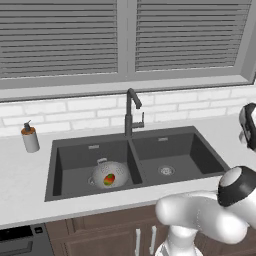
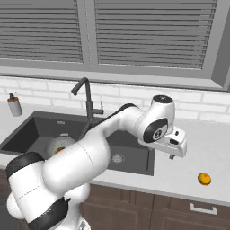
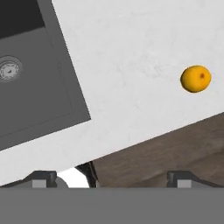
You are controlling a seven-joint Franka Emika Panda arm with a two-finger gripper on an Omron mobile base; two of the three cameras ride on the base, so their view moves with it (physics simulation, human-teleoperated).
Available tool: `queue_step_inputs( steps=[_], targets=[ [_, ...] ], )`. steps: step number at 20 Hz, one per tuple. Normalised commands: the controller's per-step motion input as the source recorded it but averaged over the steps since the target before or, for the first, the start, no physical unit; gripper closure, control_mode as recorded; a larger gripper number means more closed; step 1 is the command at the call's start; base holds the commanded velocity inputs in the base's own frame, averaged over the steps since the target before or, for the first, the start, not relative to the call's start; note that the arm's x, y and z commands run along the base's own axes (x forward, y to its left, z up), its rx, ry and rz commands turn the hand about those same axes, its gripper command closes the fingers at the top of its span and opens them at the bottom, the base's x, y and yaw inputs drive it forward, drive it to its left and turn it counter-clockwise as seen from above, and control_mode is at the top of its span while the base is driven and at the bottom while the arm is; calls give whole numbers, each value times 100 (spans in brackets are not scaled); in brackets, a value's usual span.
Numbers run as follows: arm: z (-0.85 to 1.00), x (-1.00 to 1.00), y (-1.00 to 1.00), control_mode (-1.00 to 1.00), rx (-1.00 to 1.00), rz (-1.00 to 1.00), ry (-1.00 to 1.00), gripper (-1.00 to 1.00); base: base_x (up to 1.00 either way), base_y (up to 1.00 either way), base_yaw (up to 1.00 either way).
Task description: Put the colander in the sink, put the mango, tangerine in the colander, and turn on the sink faucet and pour water over the colander.
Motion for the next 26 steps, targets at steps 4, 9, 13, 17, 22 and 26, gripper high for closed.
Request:
queue_step_inputs(
  steps=[4, 9, 13, 17, 22, 26],
  targets=[
    [-40, 1, -100, -100, 0, -13, 3, -100, 0, 0, 0],
    [-34, 11, -87, -100, 0, -9, 2, -100, 0, 0, 0],
    [-31, 23, -57, -100, 0, -4, 0, -100, 0, 0, 0],
    [-32, 38, -31, -100, 0, 0, 0, -100, 0, 0, 0],
    [-33, 24, -43, -100, 0, 0, 0, -100, 0, 0, 0],
    [-27, 14, -48, -100, 2, 0, 0, -100, 0, 0, 0]
  ],
)
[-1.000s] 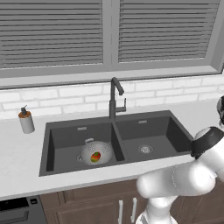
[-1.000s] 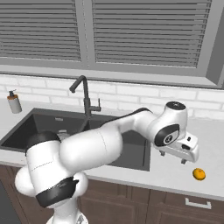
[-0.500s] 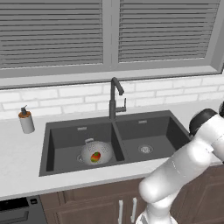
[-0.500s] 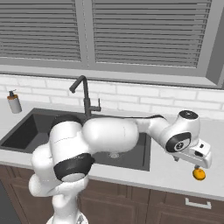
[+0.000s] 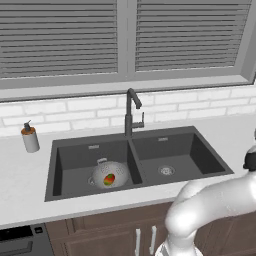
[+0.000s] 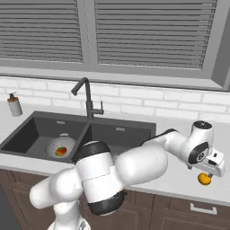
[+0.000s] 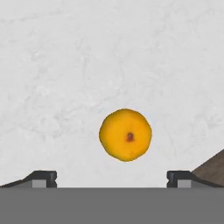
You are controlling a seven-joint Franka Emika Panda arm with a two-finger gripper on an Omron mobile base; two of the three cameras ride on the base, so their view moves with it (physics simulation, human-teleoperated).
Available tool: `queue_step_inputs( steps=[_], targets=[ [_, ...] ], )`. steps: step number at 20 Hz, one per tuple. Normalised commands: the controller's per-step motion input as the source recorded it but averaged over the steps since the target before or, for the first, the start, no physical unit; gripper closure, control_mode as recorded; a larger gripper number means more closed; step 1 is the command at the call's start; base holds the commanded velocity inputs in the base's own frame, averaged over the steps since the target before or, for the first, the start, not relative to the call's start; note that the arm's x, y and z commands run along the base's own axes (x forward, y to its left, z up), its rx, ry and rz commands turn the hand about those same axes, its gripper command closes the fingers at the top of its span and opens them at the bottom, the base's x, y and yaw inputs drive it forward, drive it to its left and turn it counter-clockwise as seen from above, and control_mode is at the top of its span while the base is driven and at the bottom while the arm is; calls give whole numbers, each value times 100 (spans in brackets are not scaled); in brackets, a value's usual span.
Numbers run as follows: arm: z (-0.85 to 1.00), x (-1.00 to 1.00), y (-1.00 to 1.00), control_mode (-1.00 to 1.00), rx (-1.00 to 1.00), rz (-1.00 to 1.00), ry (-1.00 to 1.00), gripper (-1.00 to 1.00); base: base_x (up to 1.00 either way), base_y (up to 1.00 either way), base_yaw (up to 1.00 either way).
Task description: Put the colander in the sink, put the mango, tangerine in the colander, and turn on the sink faucet and pour water over the colander.
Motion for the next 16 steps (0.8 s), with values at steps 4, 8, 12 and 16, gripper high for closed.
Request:
queue_step_inputs(
  steps=[4, 8, 12, 16],
  targets=[
    [-12, 5, -23, -100, 5, 0, 0, -100, 0, 0, 0],
    [-7, 0, 0, -100, 8, 0, 0, -100, 0, 0, 0],
    [-17, 0, 0, -100, 6, 0, 0, -100, 0, 0, 0],
    [-29, 0, 0, -100, 3, 0, 0, -100, 0, 0, 0]
  ],
)
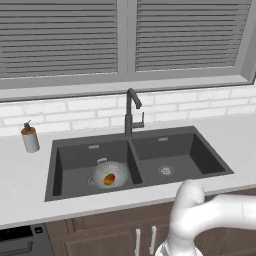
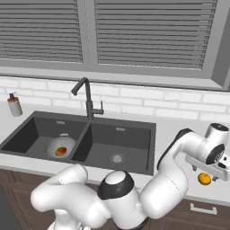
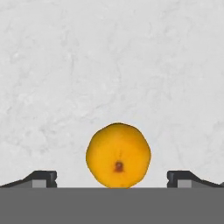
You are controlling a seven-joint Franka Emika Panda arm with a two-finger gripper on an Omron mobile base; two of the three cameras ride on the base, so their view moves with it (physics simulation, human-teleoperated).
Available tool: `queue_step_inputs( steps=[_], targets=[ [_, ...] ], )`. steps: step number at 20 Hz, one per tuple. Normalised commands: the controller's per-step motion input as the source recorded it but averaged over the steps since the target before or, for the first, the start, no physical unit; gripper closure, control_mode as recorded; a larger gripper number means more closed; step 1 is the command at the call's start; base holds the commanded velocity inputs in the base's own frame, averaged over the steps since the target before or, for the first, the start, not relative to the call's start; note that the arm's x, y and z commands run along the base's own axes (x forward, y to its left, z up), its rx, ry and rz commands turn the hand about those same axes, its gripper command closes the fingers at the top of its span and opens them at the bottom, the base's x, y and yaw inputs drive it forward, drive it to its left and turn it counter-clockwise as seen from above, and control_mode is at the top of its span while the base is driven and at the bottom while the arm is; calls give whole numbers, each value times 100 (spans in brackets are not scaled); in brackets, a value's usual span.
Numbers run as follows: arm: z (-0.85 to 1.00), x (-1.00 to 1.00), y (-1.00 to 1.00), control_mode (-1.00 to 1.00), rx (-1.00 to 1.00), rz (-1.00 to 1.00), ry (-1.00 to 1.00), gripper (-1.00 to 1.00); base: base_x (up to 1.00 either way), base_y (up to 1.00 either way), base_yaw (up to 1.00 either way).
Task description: Put the colander in the sink, put the mango, tangerine in the colander, and turn on the sink faucet and pour water over the colander.
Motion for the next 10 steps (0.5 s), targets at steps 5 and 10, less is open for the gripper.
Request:
queue_step_inputs(
  steps=[5, 10],
  targets=[
    [-33, 0, 0, -100, 0, 0, 0, -100, 0, 0, 0],
    [-23, 0, 0, -100, 0, 0, 0, -100, 0, 0, 0]
  ],
)
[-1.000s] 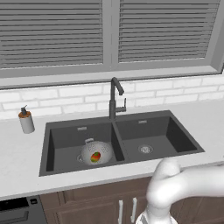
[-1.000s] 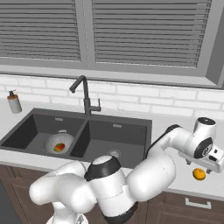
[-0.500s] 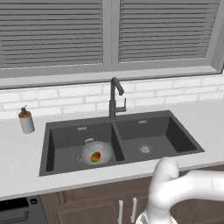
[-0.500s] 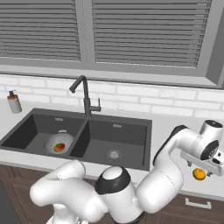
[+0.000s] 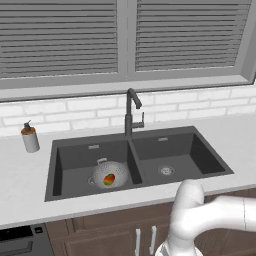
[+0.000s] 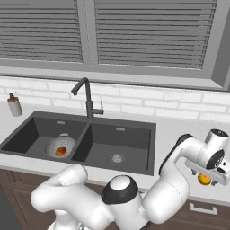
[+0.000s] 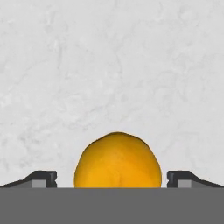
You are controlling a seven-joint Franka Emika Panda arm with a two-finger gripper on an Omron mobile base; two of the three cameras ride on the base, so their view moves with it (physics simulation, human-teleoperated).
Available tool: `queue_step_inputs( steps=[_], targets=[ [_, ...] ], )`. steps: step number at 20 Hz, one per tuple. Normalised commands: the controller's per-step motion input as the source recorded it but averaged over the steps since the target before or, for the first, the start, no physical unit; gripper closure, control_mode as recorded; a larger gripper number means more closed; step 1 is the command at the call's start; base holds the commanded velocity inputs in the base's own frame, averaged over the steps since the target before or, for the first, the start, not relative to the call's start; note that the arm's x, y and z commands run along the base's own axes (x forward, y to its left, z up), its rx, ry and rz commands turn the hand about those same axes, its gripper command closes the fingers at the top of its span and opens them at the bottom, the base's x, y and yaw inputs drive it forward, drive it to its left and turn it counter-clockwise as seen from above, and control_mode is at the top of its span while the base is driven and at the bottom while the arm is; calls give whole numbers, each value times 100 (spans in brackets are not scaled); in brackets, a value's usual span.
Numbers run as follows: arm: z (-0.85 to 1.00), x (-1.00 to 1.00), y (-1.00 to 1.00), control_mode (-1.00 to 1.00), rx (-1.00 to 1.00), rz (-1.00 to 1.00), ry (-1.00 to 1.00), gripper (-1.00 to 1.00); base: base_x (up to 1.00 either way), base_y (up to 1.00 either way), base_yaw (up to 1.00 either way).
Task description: Put the colander in the sink, put the mango, tangerine in the colander, and turn on the sink faucet and pour water over the colander.
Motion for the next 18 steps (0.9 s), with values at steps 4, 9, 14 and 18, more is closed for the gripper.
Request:
queue_step_inputs(
  steps=[4, 9, 14, 18],
  targets=[
    [-26, 0, 0, -100, 0, 0, 0, -100, 0, 0, 0],
    [-18, 0, 0, -100, 0, 0, 0, 100, 0, 0, 0],
    [-8, 0, 0, -100, 0, 0, 0, 100, 0, 0, 0],
    [5, 0, 17, -100, 0, 0, 0, 100, 0, 0, 0]
  ],
)
